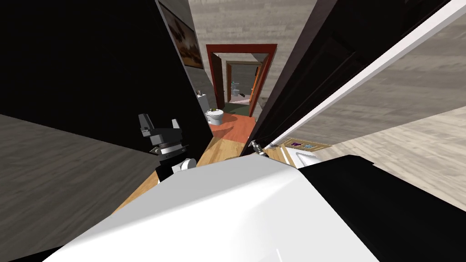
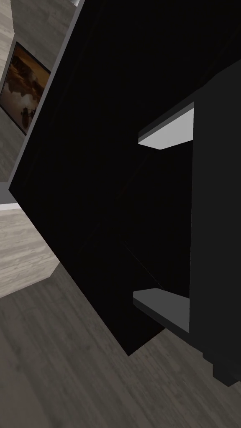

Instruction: Pull the door open

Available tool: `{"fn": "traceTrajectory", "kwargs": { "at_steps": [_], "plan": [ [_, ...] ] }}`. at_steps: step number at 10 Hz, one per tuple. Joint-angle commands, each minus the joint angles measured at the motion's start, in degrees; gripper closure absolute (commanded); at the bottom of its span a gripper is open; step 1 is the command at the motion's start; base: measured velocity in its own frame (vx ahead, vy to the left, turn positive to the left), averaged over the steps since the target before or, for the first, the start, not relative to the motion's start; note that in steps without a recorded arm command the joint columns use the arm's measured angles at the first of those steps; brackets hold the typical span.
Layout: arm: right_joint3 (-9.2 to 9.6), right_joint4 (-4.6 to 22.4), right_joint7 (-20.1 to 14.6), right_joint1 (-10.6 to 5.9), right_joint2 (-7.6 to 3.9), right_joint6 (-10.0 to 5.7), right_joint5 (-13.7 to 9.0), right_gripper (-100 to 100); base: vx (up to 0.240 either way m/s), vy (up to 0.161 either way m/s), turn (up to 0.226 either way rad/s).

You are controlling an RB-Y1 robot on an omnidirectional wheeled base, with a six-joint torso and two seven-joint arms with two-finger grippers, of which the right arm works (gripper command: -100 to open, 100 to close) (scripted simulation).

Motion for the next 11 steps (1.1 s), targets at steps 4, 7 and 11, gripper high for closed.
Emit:
{"fn": "traceTrajectory", "kwargs": {
  "at_steps": [4, 7, 11],
  "plan": [
    [0.05, 1.24, 0.97, -2.51, 1.03, 1.87, -0.2, 100, -0.166, -0.064, 0.116],
    [-0.01, 2.58, 1.93, -5.11, 1.93, 3.48, -0.48, 100, -0.199, -0.093, 0.141],
    [-0.09, 4.6, 3.4, -9.05, 3.28, 5.92, -0.9, 100, -0.22, -0.091, 0.158]
  ]
}}
